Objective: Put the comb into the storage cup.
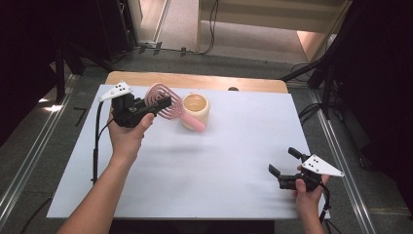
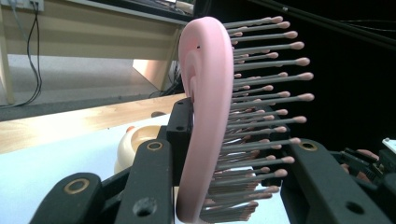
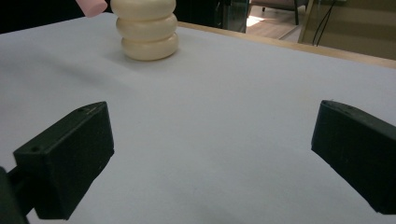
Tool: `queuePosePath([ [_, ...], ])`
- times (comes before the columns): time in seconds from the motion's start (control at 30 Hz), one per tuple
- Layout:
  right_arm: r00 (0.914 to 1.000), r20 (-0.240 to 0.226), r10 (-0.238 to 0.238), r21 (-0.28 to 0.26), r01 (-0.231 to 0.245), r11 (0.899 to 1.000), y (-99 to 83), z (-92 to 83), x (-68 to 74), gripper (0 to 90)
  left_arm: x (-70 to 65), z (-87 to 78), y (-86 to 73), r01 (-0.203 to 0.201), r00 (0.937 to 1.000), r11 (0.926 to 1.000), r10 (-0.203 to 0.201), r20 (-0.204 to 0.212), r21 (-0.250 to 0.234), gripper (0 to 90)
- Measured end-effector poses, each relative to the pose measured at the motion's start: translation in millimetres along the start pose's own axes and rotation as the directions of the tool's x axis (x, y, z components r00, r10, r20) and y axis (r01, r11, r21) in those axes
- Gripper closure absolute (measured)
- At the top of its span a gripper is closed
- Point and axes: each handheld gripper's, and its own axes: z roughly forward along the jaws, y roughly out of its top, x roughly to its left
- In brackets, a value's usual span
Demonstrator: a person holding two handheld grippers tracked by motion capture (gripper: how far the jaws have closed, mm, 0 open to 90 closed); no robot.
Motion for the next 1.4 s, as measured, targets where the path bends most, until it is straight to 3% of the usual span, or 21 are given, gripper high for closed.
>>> queuePosePath([
  [0.67, 1.0000, -0.003, -0.002, 0.004, 0.002, 1.000, -0.3, 0.9, 0.0, 0.0, 2.6, 6.0, 18.3, -0.022, 0.9997, 0.9996, 0.022, -0.010, -0.018, 66.1],
  [1.4, 1.0000, -0.008, -0.002, -0.004, 0.002, 1.000, -0.6, 0.4, 0.5, 0.0, 15.8, 17.8, 27.6, -0.001, 0.9995, 0.9992, 0.000, -0.032, -0.041, 66.0],
])
